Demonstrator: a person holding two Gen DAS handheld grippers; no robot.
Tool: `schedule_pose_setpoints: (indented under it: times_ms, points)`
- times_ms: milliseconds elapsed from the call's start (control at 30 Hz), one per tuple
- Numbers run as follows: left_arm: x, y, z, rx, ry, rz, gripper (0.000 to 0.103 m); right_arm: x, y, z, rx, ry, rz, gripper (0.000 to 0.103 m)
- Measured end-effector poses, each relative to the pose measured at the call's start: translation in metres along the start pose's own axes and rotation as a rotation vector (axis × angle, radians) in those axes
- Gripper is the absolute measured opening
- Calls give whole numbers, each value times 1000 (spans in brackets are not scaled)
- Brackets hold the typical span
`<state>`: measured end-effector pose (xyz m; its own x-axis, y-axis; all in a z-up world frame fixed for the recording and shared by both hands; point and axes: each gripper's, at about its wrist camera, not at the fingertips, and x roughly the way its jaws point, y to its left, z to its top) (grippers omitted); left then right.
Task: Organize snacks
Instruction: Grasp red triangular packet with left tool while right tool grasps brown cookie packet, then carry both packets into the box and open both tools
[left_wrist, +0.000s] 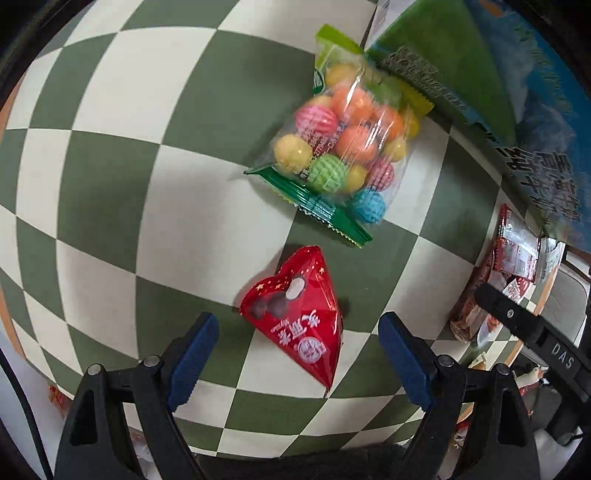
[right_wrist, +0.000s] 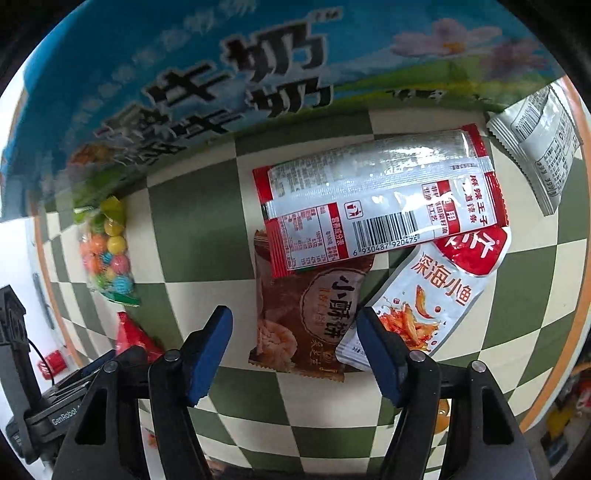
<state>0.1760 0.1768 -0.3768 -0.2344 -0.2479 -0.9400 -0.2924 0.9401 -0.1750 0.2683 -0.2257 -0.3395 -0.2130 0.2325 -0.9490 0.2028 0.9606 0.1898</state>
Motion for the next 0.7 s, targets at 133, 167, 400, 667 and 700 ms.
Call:
schedule_pose_setpoints:
  times_ms: [133,167,400,667,700]
  points:
    - [0,-1,-4,-6,-21,13,52,12,7,1,-12,38,-27,72]
    - [0,-2,-4,0,-23,17,52,12,8,1,-16,30,-36,71]
    - [-2,-17,-20,33,-60,63,49,18,27,-5,-73,-14,-89,60]
    - [-22,-50,-40,72,-116,76,49,17,29,-26,-82,-29,-26,60]
    - [-26,-56,-42,81,-124,77,49,17,29,-29,-86,-28,-14,60]
